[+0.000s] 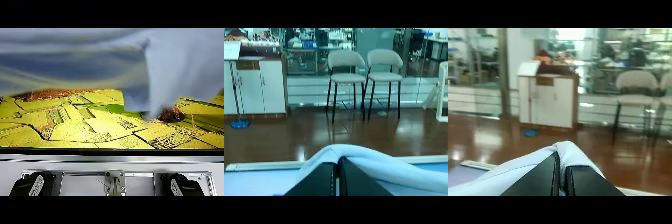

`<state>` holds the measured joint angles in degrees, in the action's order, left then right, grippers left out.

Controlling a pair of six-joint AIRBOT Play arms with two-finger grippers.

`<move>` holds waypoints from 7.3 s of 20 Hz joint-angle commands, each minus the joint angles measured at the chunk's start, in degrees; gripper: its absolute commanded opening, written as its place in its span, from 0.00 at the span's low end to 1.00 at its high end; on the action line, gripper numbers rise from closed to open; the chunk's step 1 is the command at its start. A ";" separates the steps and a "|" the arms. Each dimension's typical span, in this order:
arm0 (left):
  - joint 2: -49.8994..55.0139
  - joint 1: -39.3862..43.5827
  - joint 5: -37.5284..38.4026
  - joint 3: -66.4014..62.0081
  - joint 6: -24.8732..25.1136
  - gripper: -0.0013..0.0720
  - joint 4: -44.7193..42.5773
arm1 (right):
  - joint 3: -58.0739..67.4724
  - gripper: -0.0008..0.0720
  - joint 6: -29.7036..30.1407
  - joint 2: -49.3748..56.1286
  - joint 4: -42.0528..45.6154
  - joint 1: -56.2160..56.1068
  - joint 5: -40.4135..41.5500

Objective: Fold the shirts.

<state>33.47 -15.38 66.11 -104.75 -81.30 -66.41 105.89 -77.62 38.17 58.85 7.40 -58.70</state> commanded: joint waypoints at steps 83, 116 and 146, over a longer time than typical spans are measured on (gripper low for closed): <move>44.76 -9.73 -1.03 71.67 11.02 0.17 9.94 | -41.72 0.91 -4.57 46.95 5.46 13.44 -17.99; 43.63 -10.43 -3.10 50.07 12.41 0.07 11.65 | -35.91 0.12 3.30 47.39 -15.02 2.67 -3.98; 67.01 -0.50 11.98 10.29 1.46 0.71 10.21 | -5.79 0.96 -4.44 81.79 -13.81 2.75 -12.07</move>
<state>102.52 -16.51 77.58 -94.32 -80.20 -56.71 100.01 -81.82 117.30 51.59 11.03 -68.20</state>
